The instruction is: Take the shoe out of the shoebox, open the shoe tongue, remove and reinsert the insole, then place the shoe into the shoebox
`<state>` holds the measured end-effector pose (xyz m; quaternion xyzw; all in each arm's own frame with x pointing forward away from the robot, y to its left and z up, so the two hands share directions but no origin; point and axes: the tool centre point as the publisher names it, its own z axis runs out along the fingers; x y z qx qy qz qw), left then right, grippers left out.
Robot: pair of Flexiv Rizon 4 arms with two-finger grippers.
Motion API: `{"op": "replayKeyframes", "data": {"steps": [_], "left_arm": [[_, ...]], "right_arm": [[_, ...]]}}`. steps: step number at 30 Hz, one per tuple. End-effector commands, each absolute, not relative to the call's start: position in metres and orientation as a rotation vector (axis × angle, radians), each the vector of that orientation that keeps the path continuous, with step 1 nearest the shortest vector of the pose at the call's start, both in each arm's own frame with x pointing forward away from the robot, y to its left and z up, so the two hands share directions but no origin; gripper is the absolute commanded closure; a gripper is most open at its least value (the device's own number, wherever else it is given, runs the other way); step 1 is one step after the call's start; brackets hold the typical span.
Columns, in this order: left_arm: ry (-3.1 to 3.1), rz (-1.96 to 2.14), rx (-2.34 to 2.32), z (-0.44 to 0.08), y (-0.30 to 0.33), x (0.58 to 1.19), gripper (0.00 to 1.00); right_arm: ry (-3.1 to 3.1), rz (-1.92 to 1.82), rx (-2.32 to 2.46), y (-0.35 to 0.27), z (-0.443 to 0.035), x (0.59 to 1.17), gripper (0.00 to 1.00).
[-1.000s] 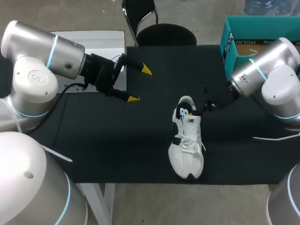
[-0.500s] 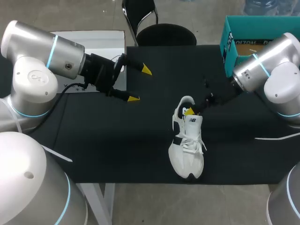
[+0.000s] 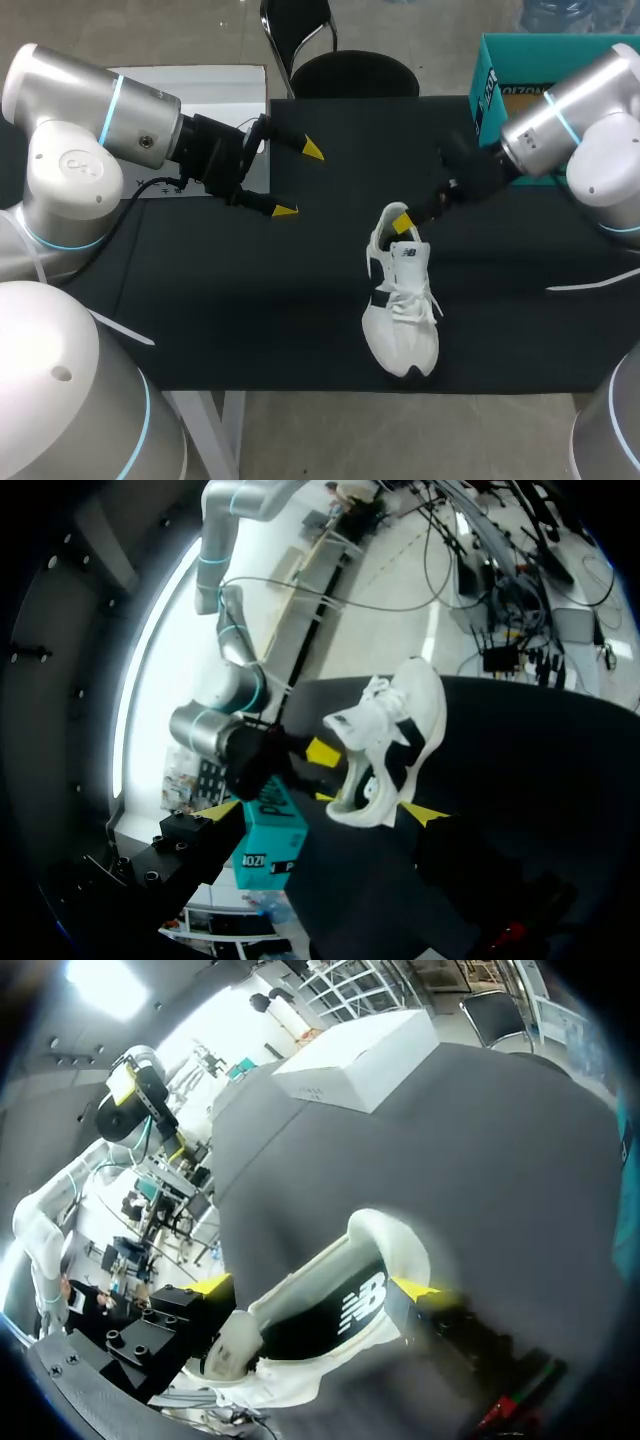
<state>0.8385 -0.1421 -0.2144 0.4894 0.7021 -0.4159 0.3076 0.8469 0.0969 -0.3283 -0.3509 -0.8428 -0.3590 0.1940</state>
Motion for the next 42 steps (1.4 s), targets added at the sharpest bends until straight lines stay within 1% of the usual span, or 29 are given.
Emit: {"op": "replayKeyframes", "data": {"steps": [1, 5, 9, 14, 18, 20, 24, 28, 34, 35, 36, 37, 42], "left_arm": [[1.859, -1.096, 1.297, -0.214, -0.143, 0.839, 0.00], [1.859, -1.096, 1.297, -0.214, -0.143, 0.839, 0.00], [1.859, -1.096, 1.297, -0.214, -0.143, 0.839, 0.00], [1.859, -1.096, 1.297, -0.214, -0.143, 0.839, 0.00], [1.859, -1.096, 1.297, -0.214, -0.143, 0.839, 0.00], [1.859, -1.096, 1.297, -0.214, -0.143, 0.839, 0.00], [1.859, -1.096, 1.297, -0.214, -0.143, 0.839, 0.00], [1.859, -1.096, 1.297, -0.214, -0.143, 0.839, 0.00], [1.859, -1.096, 1.297, -0.214, -0.143, 0.839, 0.00], [1.859, -1.096, 1.297, -0.214, -0.143, 0.839, 0.00], [1.859, -1.096, 1.297, -0.214, -0.143, 0.839, 0.00], [1.859, -1.096, 1.297, -0.214, -0.143, 0.839, 0.00], [1.859, -1.096, 1.297, -0.214, -0.143, 0.839, 0.00]], "right_arm": [[-2.410, -0.968, -1.087, 0.094, -0.320, 0.848, 0.00], [-2.461, -0.944, -1.214, 0.086, -0.311, 0.848, 0.00], [-2.501, -0.891, -1.342, 0.090, -0.287, 0.846, 0.00], [-2.554, -0.699, -1.504, 0.107, -0.256, 0.839, 0.00], [-2.621, -0.379, -1.633, 0.129, -0.228, 0.831, 0.00], [-2.650, -0.145, -1.652, 0.142, -0.223, 0.828, 0.00], [-2.680, 0.135, -1.671, 0.166, -0.214, 0.817, 0.00], [-2.689, 0.193, -1.702, 0.178, -0.215, 0.810, 0.00], [-2.682, -0.001, -1.804, 0.172, -0.214, 0.793, 0.00], [-2.681, -0.015, -1.813, 0.169, -0.214, 0.790, 0.12], [-2.682, -0.010, -1.813, 0.167, -0.215, 0.787, 0.66], [-2.679, -0.022, -1.822, 0.163, -0.216, 0.784, 1.00], [-2.641, -0.117, -1.879, 0.147, -0.219, 0.767, 1.00]]}}
